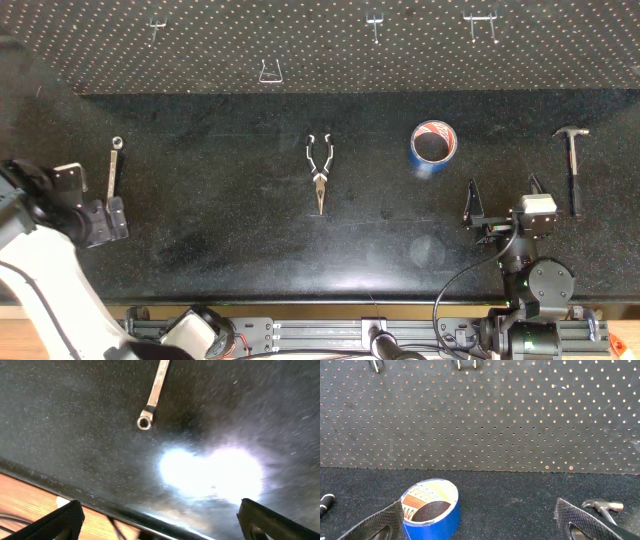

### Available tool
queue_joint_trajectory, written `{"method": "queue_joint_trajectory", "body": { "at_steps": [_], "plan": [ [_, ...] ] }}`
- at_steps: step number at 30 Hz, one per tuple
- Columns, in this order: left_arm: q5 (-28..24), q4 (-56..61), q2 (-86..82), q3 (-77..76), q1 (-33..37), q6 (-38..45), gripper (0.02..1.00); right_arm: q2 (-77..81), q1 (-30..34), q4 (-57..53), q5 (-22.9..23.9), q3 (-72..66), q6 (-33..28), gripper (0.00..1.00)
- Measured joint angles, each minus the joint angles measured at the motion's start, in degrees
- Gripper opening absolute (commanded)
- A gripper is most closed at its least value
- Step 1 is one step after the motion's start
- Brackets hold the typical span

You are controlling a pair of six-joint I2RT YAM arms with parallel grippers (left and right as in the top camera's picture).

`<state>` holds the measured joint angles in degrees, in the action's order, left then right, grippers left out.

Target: Place Tools Onto Pegboard

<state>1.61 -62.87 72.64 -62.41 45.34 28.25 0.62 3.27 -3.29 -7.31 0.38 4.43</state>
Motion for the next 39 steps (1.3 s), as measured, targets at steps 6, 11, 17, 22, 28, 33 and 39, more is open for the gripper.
{"method": "queue_joint_trajectory", "body": {
  "at_steps": [6, 11, 17, 22, 28, 33, 39],
  "plan": [
    [-0.9, 1.0, 10.9, -4.9, 1.6, 6.5, 0.993, 0.0, 0.0, 0.0, 0.0, 0.0, 0.0, 0.985],
    [-1.5, 2.8, 22.3, -11.5, 1.4, 7.8, 0.993, 0.0, 0.0, 0.0, 0.0, 0.0, 0.0, 0.985],
    [-1.7, 7.6, 29.2, -14.0, 0.1, 7.9, 0.996, 0.0, 0.0, 0.0, 0.0, 0.0, 0.0, 0.985],
    [-1.7, 9.8, 33.3, -14.3, -1.7, 7.9, 0.993, 0.0, 0.0, 0.0, 0.0, 0.0, 0.0, 0.982],
    [-1.7, 12.4, 37.9, -15.5, -3.8, 7.0, 0.993, 0.0, 0.0, 0.0, 0.2, 0.0, 0.0, 0.987],
    [-1.9, 12.8, 40.3, -17.7, -4.7, 6.4, 0.993, 0.0, 0.0, 0.0, 0.2, 0.0, 0.0, 0.985],
    [-3.5, 14.1, 41.5, -18.9, -5.3, 5.5, 0.996, 0.0, 0.0, 0.0, 0.2, 0.0, 0.0, 0.985]
  ]
}}
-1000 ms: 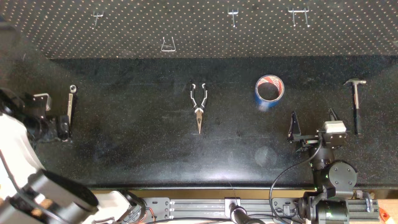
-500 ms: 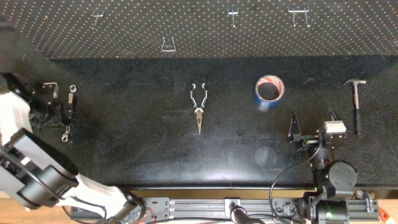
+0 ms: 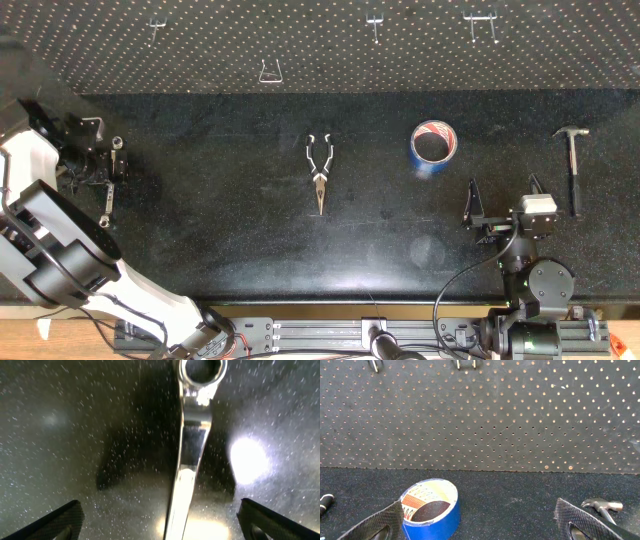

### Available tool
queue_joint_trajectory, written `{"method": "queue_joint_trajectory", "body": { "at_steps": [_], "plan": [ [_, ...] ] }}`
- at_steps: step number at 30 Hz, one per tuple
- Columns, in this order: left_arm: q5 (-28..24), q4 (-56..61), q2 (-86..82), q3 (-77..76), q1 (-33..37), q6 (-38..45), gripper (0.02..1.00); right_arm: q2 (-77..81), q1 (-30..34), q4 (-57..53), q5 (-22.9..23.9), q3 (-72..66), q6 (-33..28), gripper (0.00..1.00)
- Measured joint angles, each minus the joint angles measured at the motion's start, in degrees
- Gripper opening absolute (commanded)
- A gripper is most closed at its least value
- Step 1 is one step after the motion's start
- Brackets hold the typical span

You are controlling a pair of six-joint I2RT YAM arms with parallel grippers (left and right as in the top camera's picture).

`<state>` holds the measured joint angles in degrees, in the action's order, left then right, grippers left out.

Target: Place Tools Onto Pegboard

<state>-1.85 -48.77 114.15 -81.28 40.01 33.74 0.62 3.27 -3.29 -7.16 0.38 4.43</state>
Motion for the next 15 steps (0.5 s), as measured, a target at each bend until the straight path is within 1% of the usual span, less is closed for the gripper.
{"method": "queue_joint_trajectory", "body": {
  "at_steps": [11, 15],
  "plan": [
    [-0.8, 1.1, 1.3, -0.4, -1.8, -1.2, 0.993, 0.0, 0.0, 0.0, 0.0, 0.0, 0.0, 0.985],
    [-1.0, 2.4, 1.6, -0.4, -2.2, -3.1, 0.996, 0.0, 0.0, 0.0, 0.0, 0.0, 0.0, 0.985]
  ]
}}
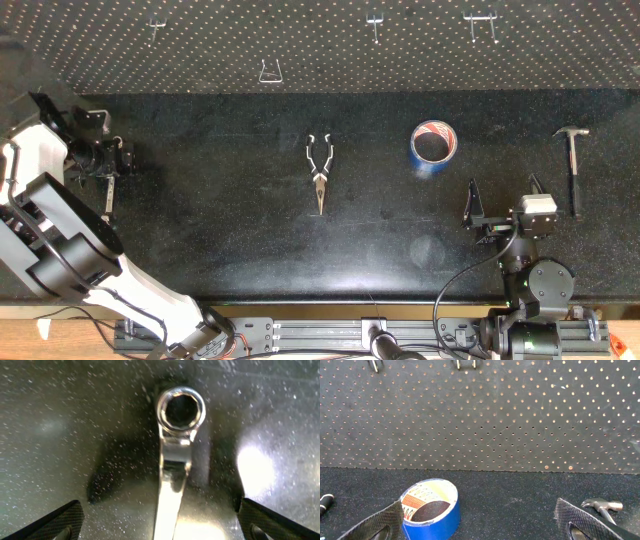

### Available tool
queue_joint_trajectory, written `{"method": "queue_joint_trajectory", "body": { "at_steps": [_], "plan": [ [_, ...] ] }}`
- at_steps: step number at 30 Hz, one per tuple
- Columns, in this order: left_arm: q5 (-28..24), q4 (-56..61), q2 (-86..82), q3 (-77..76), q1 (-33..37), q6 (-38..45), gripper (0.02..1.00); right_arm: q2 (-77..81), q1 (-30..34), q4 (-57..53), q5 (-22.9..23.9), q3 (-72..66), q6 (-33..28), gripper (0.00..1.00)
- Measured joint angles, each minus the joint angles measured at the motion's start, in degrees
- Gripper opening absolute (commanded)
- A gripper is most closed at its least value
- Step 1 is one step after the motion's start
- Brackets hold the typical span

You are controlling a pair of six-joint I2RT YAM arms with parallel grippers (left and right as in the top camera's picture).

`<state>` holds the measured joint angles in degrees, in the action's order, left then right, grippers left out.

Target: Place Tools Onto Pegboard

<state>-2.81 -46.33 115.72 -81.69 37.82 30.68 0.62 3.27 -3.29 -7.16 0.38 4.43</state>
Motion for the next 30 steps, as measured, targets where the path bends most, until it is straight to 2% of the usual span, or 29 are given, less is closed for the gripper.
{"method": "queue_joint_trajectory", "body": {
  "at_steps": [14, 19, 21, 23, 25, 28, 30],
  "plan": [
    [-2.3, 0.2, 0.0, 0.0, 0.0, -2.5, 1.0, 0.0, 0.0, 0.0, 0.0, 0.0, 0.0, 0.985],
    [-2.8, 0.0, 0.7, -0.2, 0.0, -2.6, 0.95, 0.0, 0.0, 0.0, 0.0, 0.0, 0.0, 0.985],
    [-2.8, 0.0, 0.7, -0.2, 0.0, -2.8, 0.807, 0.0, 0.0, 0.0, 0.0, 0.0, 0.0, 0.985],
    [-2.8, 0.1, 0.7, -0.2, 0.0, -2.8, 0.529, 0.0, 0.0, 0.0, 0.0, 0.0, 0.0, 0.985],
    [-2.8, 0.1, 0.7, -0.2, 0.0, -3.3, 0.371, 0.0, 0.0, 0.0, 0.0, 0.0, 0.0, 0.985],
    [-2.9, 0.1, 0.7, -0.2, 0.0, -3.5, 0.259, 0.0, 0.0, 0.0, 0.0, 0.0, 0.0, 0.985],
    [-2.8, 0.1, 0.7, -0.2, 0.0, -3.4, 0.253, 0.0, 0.0, 0.0, 0.0, 0.0, 0.0, 0.985]
  ]
}}
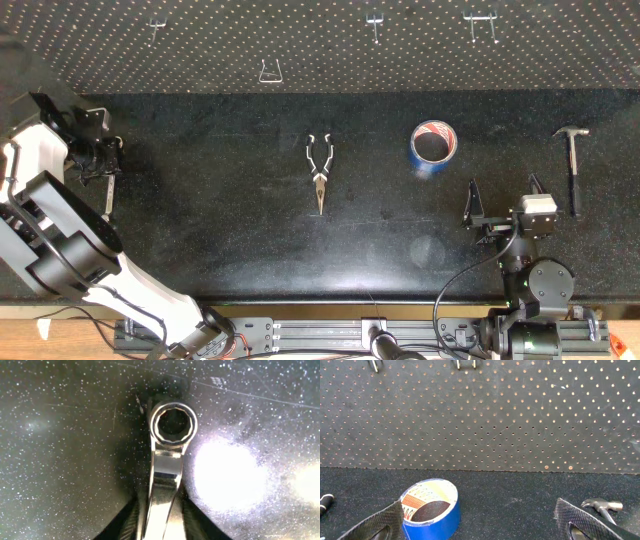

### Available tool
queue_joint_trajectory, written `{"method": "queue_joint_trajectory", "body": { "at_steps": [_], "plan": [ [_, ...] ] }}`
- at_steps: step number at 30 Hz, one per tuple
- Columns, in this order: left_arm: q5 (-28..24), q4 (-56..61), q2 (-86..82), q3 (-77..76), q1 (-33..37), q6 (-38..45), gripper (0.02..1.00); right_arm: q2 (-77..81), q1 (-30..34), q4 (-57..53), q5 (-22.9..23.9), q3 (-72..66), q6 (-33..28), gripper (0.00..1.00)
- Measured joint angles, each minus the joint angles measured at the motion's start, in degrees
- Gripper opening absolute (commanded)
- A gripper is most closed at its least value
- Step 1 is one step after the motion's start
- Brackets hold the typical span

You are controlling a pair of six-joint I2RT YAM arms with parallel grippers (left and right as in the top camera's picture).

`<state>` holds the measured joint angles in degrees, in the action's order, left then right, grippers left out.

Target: Place Tools Onto Pegboard

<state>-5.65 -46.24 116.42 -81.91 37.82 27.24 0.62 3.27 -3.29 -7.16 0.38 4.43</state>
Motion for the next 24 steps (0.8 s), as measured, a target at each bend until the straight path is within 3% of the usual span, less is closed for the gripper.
{"method": "queue_joint_trajectory", "body": {
  "at_steps": [8, 21, 24],
  "plan": [
    [0.0, 0.0, 0.0, 0.0, 0.0, -0.1, 0.115, 0.0, 0.0, 0.0, 0.0, 0.0, 0.0, 0.985],
    [0.0, 0.0, 0.0, 0.0, 0.0, -0.1, 0.104, 0.0, 0.0, 0.0, 0.0, 0.0, 0.0, 0.985],
    [0.0, 0.0, 0.0, 0.0, 0.0, -0.1, 0.027, 0.0, 0.0, 0.0, 0.0, 0.0, 0.0, 0.985]
  ]
}}
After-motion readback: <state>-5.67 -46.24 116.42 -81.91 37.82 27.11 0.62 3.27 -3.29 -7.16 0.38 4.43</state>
